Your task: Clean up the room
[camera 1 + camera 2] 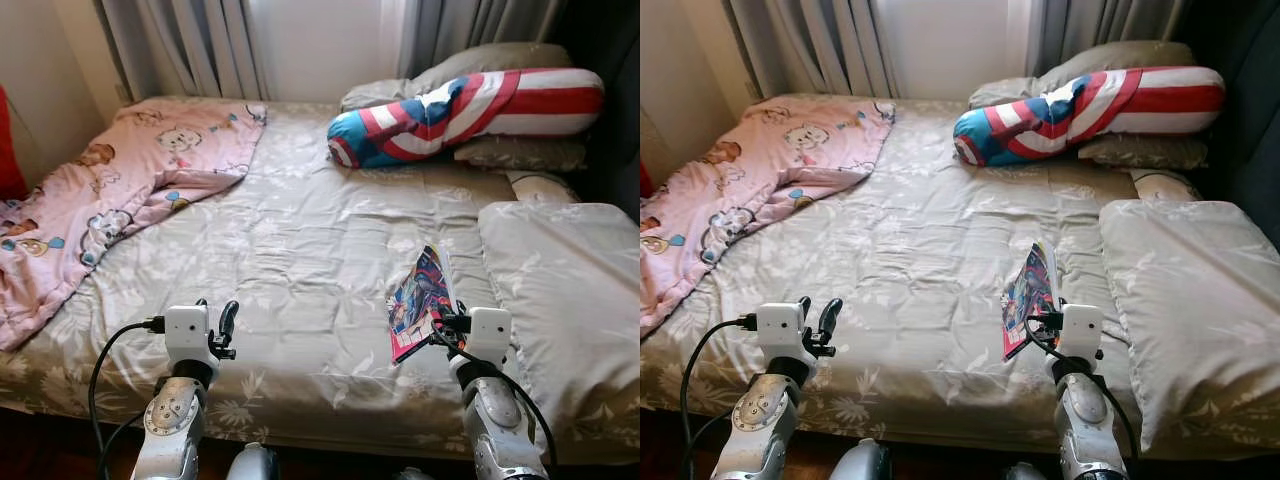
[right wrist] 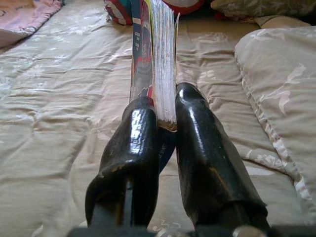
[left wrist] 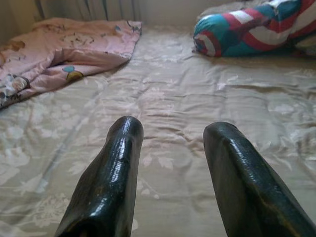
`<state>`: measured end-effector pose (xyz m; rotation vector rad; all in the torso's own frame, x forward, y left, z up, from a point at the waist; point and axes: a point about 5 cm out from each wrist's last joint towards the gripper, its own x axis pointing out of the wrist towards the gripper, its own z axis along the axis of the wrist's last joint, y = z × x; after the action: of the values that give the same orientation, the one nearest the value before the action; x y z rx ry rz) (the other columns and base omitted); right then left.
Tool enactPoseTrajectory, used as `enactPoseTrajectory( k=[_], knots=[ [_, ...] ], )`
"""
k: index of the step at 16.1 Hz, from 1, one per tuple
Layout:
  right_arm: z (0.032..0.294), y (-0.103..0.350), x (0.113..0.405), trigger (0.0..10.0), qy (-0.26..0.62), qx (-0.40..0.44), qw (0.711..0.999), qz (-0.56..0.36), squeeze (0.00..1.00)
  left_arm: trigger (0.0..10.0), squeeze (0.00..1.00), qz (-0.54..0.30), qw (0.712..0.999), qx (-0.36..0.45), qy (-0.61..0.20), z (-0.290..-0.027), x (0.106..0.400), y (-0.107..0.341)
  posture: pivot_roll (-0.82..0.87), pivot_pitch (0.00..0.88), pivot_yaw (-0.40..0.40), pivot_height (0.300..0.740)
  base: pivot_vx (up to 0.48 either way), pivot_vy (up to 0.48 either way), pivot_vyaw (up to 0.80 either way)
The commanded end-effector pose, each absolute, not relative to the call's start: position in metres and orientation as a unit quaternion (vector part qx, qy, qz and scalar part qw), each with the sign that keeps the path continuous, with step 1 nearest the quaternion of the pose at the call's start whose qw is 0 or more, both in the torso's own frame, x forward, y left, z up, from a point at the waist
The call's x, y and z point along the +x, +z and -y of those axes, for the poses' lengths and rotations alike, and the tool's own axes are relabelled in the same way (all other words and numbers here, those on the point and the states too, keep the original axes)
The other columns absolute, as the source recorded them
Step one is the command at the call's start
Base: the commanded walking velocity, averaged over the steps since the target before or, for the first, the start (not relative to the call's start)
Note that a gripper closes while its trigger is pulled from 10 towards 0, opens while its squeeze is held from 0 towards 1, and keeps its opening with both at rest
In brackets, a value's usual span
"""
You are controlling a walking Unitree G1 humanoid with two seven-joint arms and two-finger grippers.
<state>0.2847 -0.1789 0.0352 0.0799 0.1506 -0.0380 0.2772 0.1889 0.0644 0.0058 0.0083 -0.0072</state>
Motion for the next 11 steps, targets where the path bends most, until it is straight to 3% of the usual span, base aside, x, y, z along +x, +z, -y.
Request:
enactPoseTrajectory(
  k=[1, 3, 11],
  knots=[
    [0.1787, 0.0442, 0.2918, 10.0, -0.016, 0.036, 0.997, -0.06, 0.0, 10.0, 0.0, -0.001, 1.0, 0.005, -0.011, -0.1873, 0.2795, 0.0679, -0.05, 0.022, 0.005, 0.661, 0.0, 0.0, 0.0],
    [0.1777, 0.0442, 0.2925, 10.0, -0.013, 0.034, 0.997, -0.061, 0.0, 10.0, 0.0, -0.003, 1.0, 0.004, -0.011, -0.1872, 0.2796, 0.0675, -0.05, 0.023, 0.005, 0.641, 0.0, 0.0, 0.0],
    [0.178, 0.0469, 0.2926, 10.0, -0.019, 0.041, 0.998, -0.045, 0.0, 10.0, 0.0, -0.006, 1.0, 0.009, -0.017, -0.1853, 0.2793, 0.0668, -0.05, 0.024, 0.01, 0.641, 0.0, 0.0, 0.0]
  ],
)
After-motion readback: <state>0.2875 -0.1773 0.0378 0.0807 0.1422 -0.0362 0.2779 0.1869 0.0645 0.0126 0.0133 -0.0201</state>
